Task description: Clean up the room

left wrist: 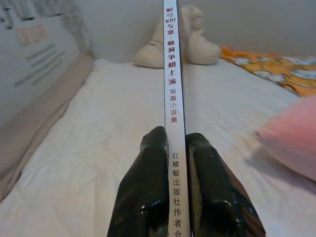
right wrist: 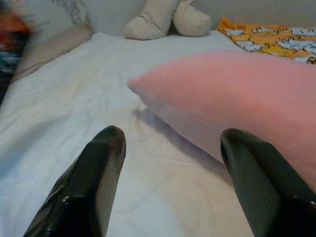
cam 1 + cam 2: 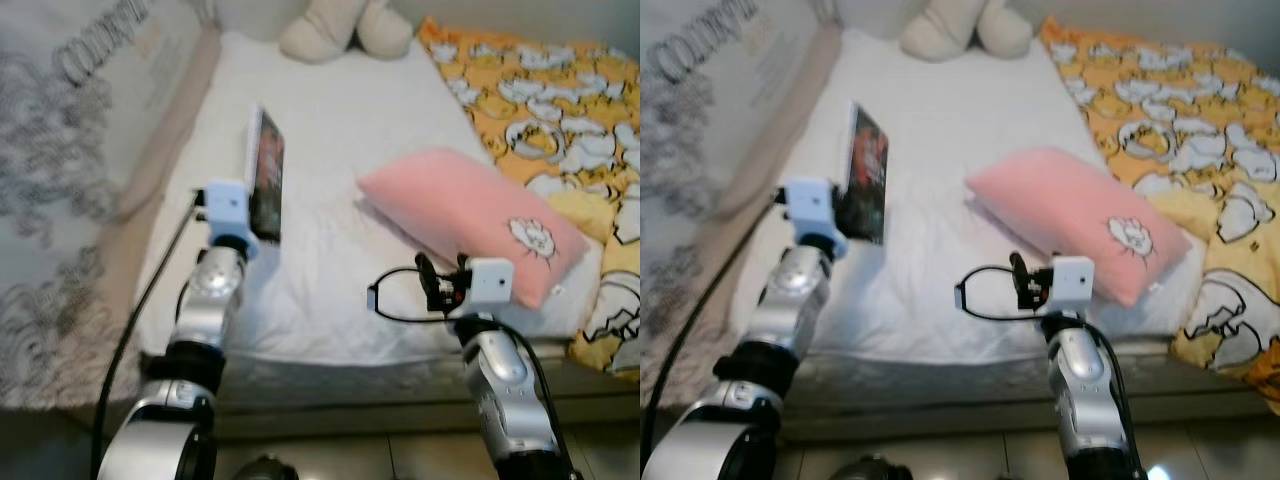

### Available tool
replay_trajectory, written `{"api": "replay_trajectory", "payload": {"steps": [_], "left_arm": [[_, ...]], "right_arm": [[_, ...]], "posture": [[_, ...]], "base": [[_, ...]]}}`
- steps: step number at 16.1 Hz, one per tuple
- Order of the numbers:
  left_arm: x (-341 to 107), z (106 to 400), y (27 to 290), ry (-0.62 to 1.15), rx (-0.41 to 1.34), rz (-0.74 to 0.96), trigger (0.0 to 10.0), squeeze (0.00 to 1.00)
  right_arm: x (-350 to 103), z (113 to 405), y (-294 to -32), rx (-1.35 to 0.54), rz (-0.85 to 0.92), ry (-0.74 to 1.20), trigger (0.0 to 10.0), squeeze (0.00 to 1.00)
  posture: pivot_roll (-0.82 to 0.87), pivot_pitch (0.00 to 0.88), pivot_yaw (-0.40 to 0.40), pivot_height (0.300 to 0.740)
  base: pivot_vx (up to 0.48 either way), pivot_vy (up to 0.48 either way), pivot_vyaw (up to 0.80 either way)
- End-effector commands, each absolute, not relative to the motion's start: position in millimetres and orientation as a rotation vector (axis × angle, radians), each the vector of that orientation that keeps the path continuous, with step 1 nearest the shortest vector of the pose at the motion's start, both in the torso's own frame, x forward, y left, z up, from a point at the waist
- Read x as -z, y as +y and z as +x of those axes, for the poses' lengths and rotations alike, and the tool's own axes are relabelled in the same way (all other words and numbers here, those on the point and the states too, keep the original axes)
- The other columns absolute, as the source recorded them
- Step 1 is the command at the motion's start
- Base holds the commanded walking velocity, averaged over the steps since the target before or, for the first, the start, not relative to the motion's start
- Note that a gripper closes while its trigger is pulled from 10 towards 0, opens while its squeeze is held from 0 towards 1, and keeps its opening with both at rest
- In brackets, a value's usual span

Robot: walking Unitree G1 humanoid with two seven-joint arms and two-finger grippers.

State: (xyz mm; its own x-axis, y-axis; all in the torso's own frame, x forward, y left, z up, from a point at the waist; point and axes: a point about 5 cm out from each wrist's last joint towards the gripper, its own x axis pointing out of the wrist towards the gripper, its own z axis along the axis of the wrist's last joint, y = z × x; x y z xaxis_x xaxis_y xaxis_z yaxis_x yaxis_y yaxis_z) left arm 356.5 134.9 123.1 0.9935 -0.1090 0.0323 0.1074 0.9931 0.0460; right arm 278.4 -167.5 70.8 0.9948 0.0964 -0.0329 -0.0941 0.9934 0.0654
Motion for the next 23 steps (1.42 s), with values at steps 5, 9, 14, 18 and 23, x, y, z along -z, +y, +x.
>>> {"api": "replay_trajectory", "payload": {"steps": [5,9,14,18,23], "left_arm": [[-132,361,125,-0.076,0.178,0.051,10.0,0.0],[-137,365,117,-0.086,0.201,0.089,10.0,0.0],[-132,362,108,-0.075,0.228,0.065,10.0,0.0],[-125,364,112,-0.008,0.16,-0.068,10.0,0.0],[-76,363,111,0.427,0.154,-0.519,10.0,0.0]], "right_arm": [[-73,278,-169,-0.111,0.048,0.036,10.0,0.0],[-70,277,-168,-0.121,0.044,0.044,10.0,0.0],[-60,270,-166,-0.153,0.049,0.097,10.0,0.0],[-52,265,-163,-0.199,0.043,0.154,10.0,0.0],[-38,243,-170,-0.414,-0.038,0.371,10.0,0.0]], "posture": [[-0.04,0.0,-0.004,0.74],[-0.04,0.0,0.0,0.74],[-0.04,0.0,0.005,0.74],[-0.04,0.0,0.004,0.74],[-0.07,0.0,-0.049,0.74]], "base": [[0.062,0.0,0.0],[0.475,0.0,0.0],[0.48,0.0,0.0],[0.457,0.064,0.0],[0.162,0.056,0.0]]}}
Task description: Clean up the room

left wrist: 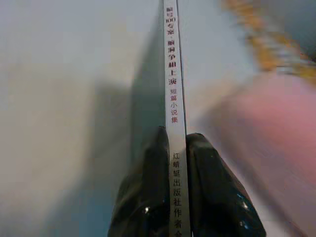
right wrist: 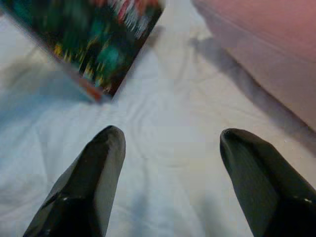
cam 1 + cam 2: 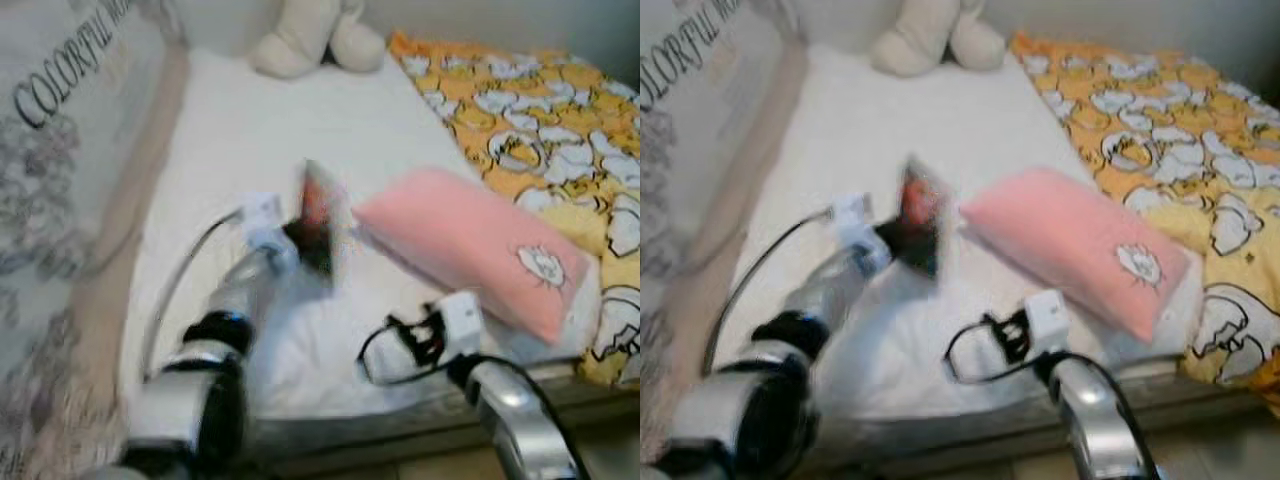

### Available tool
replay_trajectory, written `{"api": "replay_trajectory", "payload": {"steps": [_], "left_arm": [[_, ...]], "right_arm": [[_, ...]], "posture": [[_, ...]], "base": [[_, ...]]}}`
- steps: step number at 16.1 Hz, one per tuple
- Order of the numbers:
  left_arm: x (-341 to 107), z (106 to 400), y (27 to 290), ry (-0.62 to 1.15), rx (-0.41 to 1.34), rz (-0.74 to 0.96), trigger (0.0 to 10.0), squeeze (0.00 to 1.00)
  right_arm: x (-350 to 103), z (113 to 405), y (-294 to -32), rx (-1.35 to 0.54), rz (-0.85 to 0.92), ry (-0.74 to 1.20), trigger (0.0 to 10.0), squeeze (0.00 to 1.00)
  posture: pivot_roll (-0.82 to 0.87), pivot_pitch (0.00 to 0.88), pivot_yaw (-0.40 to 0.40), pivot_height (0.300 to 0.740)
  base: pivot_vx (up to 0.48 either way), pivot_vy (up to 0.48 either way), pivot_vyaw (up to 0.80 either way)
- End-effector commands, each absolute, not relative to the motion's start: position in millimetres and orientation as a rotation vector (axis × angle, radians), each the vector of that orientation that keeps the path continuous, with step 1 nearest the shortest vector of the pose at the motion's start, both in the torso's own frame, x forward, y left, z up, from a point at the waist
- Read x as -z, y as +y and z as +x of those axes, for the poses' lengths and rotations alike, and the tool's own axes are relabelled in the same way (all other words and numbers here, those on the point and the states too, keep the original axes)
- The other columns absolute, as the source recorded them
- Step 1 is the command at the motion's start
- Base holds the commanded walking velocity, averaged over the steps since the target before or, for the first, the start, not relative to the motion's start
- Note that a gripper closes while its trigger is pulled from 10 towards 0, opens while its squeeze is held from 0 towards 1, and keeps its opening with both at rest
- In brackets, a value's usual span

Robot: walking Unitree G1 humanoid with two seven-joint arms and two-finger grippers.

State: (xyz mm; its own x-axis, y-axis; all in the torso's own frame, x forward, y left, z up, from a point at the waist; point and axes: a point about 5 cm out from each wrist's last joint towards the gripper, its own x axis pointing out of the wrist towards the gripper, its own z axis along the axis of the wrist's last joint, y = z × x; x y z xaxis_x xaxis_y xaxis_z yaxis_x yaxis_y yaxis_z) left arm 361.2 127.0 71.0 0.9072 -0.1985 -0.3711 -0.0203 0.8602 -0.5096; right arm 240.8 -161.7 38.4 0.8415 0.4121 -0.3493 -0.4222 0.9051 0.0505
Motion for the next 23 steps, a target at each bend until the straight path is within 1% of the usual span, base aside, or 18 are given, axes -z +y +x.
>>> {"api": "replay_trajectory", "payload": {"steps": [1,2,3,4,6,7,9,10,12,13,14,15,16,17,19,20,23], "left_arm": [[-66,358,117,0.457,0.103,-0.603,10.0,0.0],[-66,358,117,0.457,0.103,-0.603,10.0,0.0],[-56,352,117,0.504,0.097,-0.623,10.0,0.0],[-48,347,119,0.54,0.078,-0.607,10.0,0.0],[-33,337,137,0.584,-0.022,-0.594,10.0,0.0],[-33,336,142,0.582,-0.017,-0.571,10.0,0.0],[-32,336,143,0.586,0.028,-0.491,10.0,0.0],[-33,336,150,0.582,0.032,-0.398,10.0,0.0],[-39,341,158,0.543,0.021,-0.336,10.0,0.0],[-44,344,157,0.514,0.025,-0.326,10.0,0.0],[-46,346,156,0.503,0.02,-0.341,10.0,0.0],[-51,350,158,0.469,-0.029,-0.419,10.0,0.0],[-52,350,160,0.464,-0.057,-0.443,10.0,0.0],[-53,351,163,0.457,-0.1,-0.456,10.0,0.0],[-54,351,167,0.448,-0.128,-0.45,10.0,0.0],[-56,352,171,0.433,-0.16,-0.458,10.0,0.0],[-63,355,183,0.386,-0.252,-0.483,10.0,0.0]], "right_arm": [[-40,233,-176,-0.431,-0.052,0.397,10.0,0.0],[-40,233,-176,-0.431,-0.052,0.397,10.0,0.0],[-44,221,-182,-0.454,-0.057,0.425,10.0,0.0],[-46,214,-185,-0.473,-0.062,0.443,10.0,0.0],[-51,196,-187,-0.535,-0.069,0.484,10.0,0.0],[-52,191,-187,-0.556,-0.073,0.502,10.0,0.0],[-51,188,-188,-0.564,-0.078,0.519,10.0,0.0],[-50,189,-185,-0.568,-0.074,0.522,10.0,0.0],[-49,189,-182,-0.579,-0.073,0.531,10.0,0.0],[-50,185,-180,-0.595,-0.078,0.551,10.0,0.0],[-50,184,-179,-0.604,-0.084,0.557,10.0,0.0],[-50,182,-178,-0.618,-0.09,0.56,10.0,0.0],[-50,182,-177,-0.62,-0.091,0.561,10.0,0.0],[-52,182,-178,-0.618,-0.092,0.562,10.0,0.0],[-54,179,-182,-0.612,-0.095,0.566,10.0,0.0],[-57,174,-184,-0.61,-0.091,0.573,10.0,0.0],[-67,160,-183,-0.69,-0.067,0.565,10.0,0.0]], "posture": [[-0.1,0.002,-0.081,0.74],[-0.1,0.002,-0.081,0.74],[-0.15,0.061,-0.123,0.74],[-0.17,0.073,-0.13,0.74],[-0.19,0.091,-0.142,0.74],[-0.19,0.092,-0.145,0.74],[-0.18,0.092,-0.146,0.74],[-0.17,0.093,-0.143,0.74],[-0.15,0.095,-0.143,0.74],[-0.15,0.095,-0.146,0.74],[-0.15,0.096,-0.147,0.74],[-0.16,0.096,-0.15,0.74],[-0.16,0.097,-0.151,0.74],[-0.17,0.101,-0.153,0.74],[-0.19,0.109,-0.155,0.74],[-0.2,0.12,-0.162,0.74],[-0.23,0.142,-0.17,0.74]], "base": [[0.0,0.0,0.0],[0.0,0.0,0.0],[0.0,0.0,0.0],[0.0,0.0,0.0],[0.0,0.0,0.0],[0.0,0.0,0.0],[0.0,0.0,0.0],[0.0,0.0,0.0],[0.0,0.0,0.0],[0.0,0.0,0.0],[0.0,0.0,0.0],[0.0,0.0,0.0],[0.0,0.0,0.0],[0.0,0.0,0.0],[0.0,0.0,0.0],[0.0,0.0,0.0],[0.0,0.0,0.0]]}}
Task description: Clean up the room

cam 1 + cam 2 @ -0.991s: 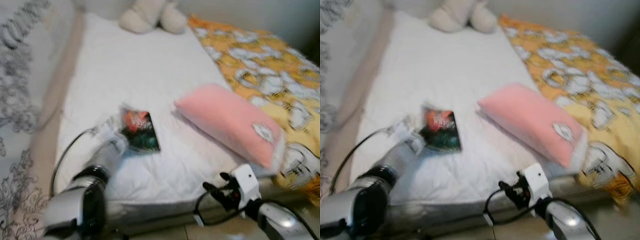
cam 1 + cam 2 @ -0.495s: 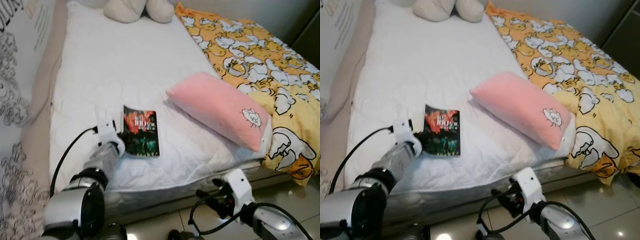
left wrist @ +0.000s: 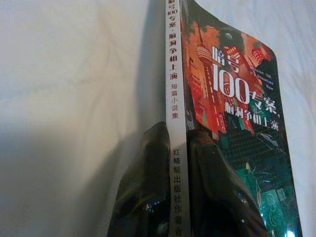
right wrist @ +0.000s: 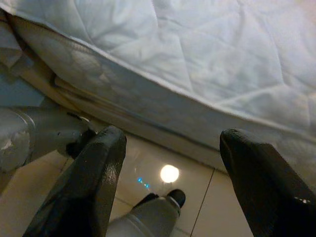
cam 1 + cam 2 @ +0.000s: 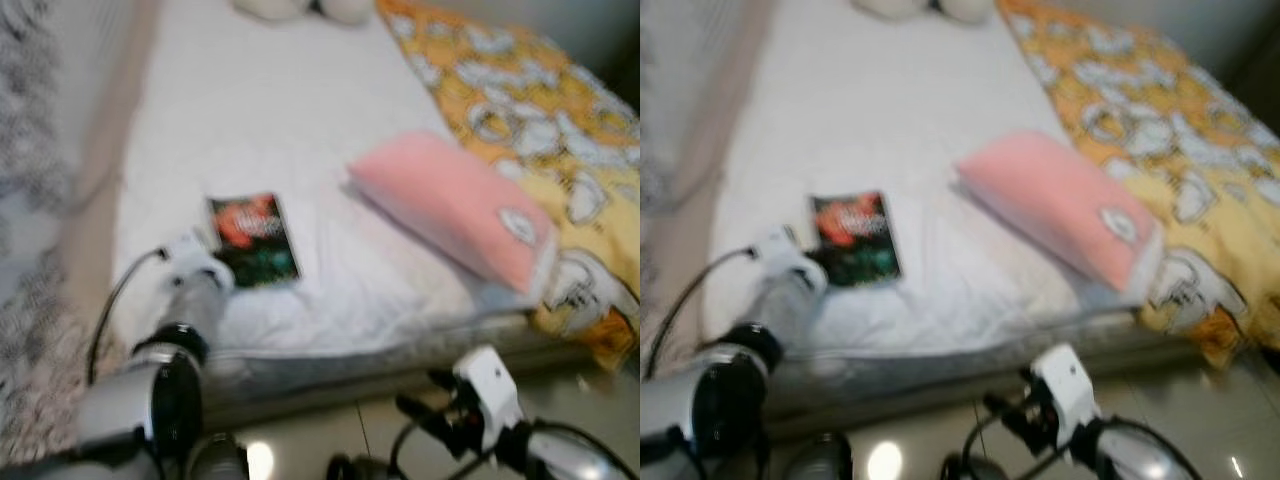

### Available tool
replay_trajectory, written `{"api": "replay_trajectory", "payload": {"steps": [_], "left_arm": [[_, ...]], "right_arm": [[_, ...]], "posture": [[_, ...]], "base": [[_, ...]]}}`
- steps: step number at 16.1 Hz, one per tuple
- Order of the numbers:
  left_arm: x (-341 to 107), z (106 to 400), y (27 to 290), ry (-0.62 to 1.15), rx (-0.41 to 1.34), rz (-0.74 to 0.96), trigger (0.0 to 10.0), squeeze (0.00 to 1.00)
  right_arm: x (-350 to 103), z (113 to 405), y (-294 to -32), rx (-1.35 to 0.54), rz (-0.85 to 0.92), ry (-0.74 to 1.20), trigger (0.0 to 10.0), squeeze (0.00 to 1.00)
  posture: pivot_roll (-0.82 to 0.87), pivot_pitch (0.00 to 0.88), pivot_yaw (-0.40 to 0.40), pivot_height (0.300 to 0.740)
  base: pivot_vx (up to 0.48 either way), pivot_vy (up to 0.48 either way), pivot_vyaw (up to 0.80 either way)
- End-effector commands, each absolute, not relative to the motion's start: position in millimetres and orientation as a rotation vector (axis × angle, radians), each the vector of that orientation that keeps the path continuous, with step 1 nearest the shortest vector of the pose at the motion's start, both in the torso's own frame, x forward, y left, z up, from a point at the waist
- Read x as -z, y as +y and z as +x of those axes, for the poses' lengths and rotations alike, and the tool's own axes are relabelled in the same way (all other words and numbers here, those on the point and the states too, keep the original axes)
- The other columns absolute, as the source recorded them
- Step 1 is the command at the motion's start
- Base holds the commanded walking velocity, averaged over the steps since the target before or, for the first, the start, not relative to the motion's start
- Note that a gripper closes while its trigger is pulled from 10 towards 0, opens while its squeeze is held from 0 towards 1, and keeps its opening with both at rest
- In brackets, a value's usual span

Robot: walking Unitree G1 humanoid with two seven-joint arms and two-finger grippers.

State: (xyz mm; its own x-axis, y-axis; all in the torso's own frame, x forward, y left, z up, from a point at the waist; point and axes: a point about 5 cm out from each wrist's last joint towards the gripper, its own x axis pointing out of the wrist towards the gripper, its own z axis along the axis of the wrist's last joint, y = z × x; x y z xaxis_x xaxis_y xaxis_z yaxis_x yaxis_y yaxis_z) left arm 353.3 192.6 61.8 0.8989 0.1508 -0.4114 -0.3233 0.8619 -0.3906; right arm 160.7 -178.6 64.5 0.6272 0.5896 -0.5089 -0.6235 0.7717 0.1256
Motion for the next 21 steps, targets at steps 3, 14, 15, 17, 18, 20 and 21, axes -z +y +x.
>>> {"api": "replay_trajectory", "payload": {"steps": [3,14,15,17,18,20,21], "left_arm": [[-67,359,178,0.372,-0.23,-0.47,10.0,1.0],[-84,368,185,0.361,0.0,0.01,10.0,1.0],[-84,367,189,0.365,0.002,0.047,10.0,1.0],[-80,363,198,0.378,-0.002,0.103,10.0,1.0],[-77,360,204,0.382,-0.022,0.13,10.0,1.0],[-72,353,223,0.39,-0.088,0.175,10.0,1.0],[-74,352,229,0.368,-0.1,0.202,10.0,1.0]], "right_arm": [[-70,158,-186,-0.683,-0.062,0.568,10.0,0.0],[-65,142,-176,-0.69,-0.023,0.615,10.0,0.0],[-64,141,-175,-0.693,-0.02,0.622,10.0,0.0],[-61,141,-174,-0.696,-0.016,0.632,10.0,0.0],[-60,141,-174,-0.694,-0.01,0.634,10.0,0.0],[-55,143,-170,-0.701,-0.006,0.636,10.0,0.0],[-55,146,-168,-0.701,-0.003,0.625,10.0,0.0]], "posture": [[-0.24,0.161,-0.169,0.74],[-0.23,0.192,-0.148,0.74],[-0.22,0.192,-0.147,0.74],[-0.21,0.191,-0.143,0.74],[-0.2,0.19,-0.14,0.74],[-0.18,0.174,-0.132,0.74],[-0.17,0.163,-0.125,0.74]], "base": [[0.0,0.0,0.0],[0.0,0.0,0.0],[0.0,0.0,0.0],[0.0,0.0,0.0],[0.0,0.0,0.0],[0.0,0.0,0.0],[0.0,0.0,0.0]]}}
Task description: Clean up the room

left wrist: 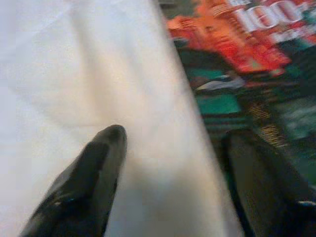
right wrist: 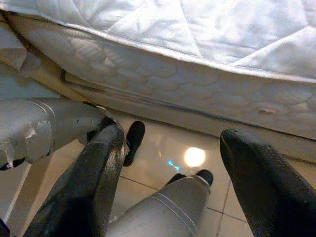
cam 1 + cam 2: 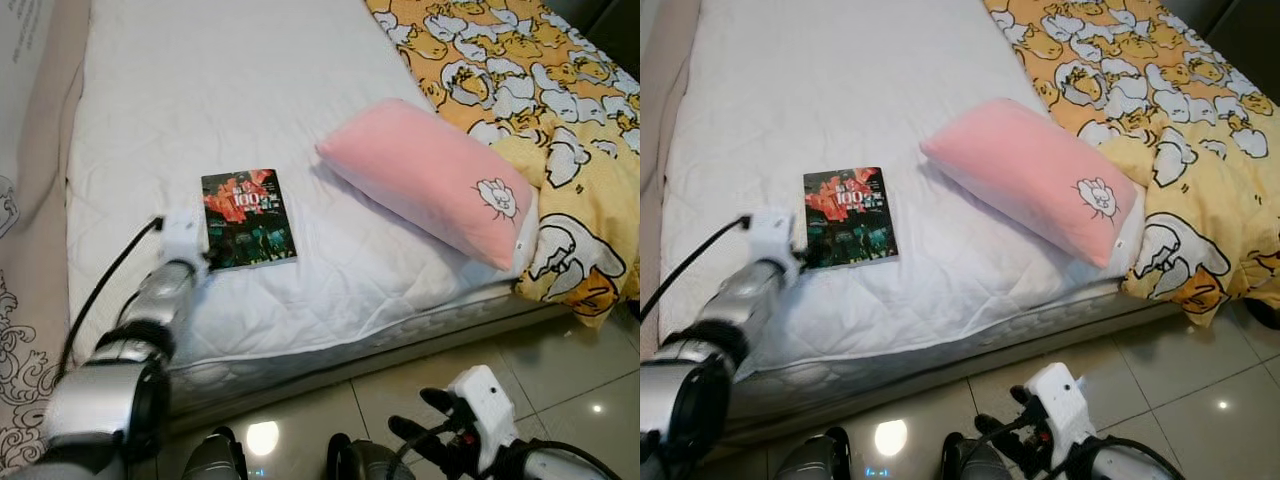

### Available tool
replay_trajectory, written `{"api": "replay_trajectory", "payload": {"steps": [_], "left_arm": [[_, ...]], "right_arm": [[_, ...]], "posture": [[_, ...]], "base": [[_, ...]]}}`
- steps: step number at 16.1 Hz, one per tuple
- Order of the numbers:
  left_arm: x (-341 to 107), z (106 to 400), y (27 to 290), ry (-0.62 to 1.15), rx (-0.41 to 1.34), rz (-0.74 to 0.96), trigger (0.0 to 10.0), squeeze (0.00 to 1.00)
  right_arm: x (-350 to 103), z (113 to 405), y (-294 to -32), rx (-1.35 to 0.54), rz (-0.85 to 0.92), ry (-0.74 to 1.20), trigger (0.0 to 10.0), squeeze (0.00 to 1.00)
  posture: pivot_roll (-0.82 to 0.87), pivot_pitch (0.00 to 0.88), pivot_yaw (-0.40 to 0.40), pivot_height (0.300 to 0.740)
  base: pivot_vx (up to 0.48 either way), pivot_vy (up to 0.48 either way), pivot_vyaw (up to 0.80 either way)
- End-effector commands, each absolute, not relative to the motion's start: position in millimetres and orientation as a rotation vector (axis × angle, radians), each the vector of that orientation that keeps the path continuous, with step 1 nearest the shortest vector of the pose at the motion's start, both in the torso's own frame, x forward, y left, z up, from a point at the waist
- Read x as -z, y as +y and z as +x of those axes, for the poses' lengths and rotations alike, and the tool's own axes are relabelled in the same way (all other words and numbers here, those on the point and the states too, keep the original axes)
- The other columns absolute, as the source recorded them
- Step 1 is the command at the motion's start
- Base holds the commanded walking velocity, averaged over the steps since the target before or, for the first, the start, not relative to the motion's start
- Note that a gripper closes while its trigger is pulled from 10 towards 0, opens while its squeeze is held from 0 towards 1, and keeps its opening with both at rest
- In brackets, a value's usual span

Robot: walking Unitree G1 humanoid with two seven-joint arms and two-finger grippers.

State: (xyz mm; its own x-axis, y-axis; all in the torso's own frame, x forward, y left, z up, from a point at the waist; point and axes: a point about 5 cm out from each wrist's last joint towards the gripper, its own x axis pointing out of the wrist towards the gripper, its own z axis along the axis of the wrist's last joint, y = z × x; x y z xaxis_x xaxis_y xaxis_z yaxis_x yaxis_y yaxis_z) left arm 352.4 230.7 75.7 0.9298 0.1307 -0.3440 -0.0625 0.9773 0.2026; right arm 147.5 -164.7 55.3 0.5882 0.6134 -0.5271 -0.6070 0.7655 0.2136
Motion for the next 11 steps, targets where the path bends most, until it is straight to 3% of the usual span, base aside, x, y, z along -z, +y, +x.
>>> {"api": "replay_trajectory", "payload": {"steps": [1,5,6,8,11], "left_arm": [[-82,354,234,0.319,-0.105,0.234,10.0,1.0],[-103,355,217,0.06,0.018,0.233,10.0,1.0],[-98,345,201,0.024,0.016,0.179,10.0,1.0],[-96,328,174,-0.062,-0.002,0.099,10.0,1.0],[-83,315,147,-0.054,-0.009,0.023,10.0,1.0]], "right_arm": [[-56,153,-165,-0.681,0.001,0.586,10.0,0.0],[-72,215,-176,-0.372,-0.052,0.304,10.0,0.0],[-78,230,-183,-0.279,-0.034,0.234,10.0,1.0],[-83,246,-183,-0.23,-0.029,0.167,10.0,1.0],[-83,267,-172,-0.231,-0.064,0.125,10.0,1.0]], "posture": [[-0.16,0.142,-0.114,0.74],[-0.09,0.035,-0.05,0.74],[-0.05,0.0,-0.037,0.74],[-0.03,0.0,-0.032,0.74],[0.01,0.0,-0.043,0.74]], "base": [[0.0,0.0,0.0],[0.0,0.0,0.0],[0.0,0.0,0.0],[0.0,0.0,0.0],[0.0,-0.472,0.0]]}}
